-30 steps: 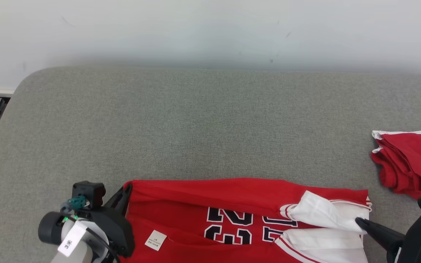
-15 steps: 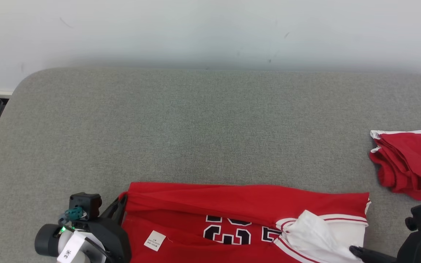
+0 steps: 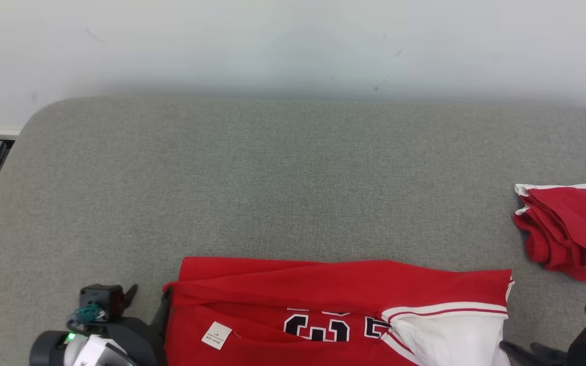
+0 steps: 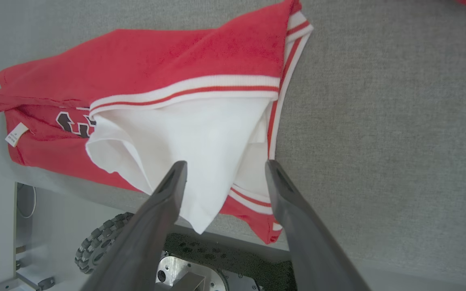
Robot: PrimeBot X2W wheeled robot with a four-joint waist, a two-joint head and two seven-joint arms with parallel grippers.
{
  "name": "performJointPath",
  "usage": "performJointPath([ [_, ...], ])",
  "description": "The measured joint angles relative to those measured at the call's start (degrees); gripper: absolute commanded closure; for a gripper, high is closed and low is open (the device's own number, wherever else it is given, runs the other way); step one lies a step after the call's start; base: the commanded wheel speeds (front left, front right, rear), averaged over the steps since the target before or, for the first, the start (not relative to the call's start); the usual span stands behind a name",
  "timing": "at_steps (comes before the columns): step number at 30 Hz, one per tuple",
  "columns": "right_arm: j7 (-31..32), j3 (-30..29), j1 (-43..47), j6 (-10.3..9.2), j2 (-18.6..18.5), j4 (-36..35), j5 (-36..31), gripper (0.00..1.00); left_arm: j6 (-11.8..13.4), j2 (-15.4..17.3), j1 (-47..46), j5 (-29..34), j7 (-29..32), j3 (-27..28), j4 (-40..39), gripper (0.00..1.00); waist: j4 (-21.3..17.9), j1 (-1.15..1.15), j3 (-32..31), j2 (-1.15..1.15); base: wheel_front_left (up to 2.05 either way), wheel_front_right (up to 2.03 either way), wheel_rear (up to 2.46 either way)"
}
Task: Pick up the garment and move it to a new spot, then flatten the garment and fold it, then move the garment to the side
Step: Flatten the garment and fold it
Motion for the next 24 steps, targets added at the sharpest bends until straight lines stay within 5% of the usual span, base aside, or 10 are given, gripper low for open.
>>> performJointPath([
  [5,-4.8,-2.37,-0.68,-0.77,1.0,-0.77,-1.74,0.0,1.6,0.93,0.72,-0.29,-4.95,2.94,-2.64,0.0,0.31,0.0,-0.95,0.0,0.0,0.0,0.0],
  [10,-13.9,-3.08,-3.08,-2.29,5.89,-1.75,-5.68,0.0,2.81,2.55,2.85,0.42,-12.72,4.19,-8.92,0.0,0.69,0.0,-2.24,0.0,0.0,0.0,0.0],
  [18,-28.5,-2.78,-5.15,-3.56,11.78,0.63,-11.55,0.0,4.38,3.52,9.21,1.31,-13.63,5.79,-17.64,0.0,0.11,0.0,-3.66,0.0,0.0,0.0,0.0],
  [24,-38.75,-1.24,-6.15,-2.85,12.32,3.35,-14.29,0.0,5.67,3.39,12.87,1.59,-13.7,7.97,-22.62,0.0,-0.36,-0.01,-5.04,0.0,0.0,0.0,0.0],
])
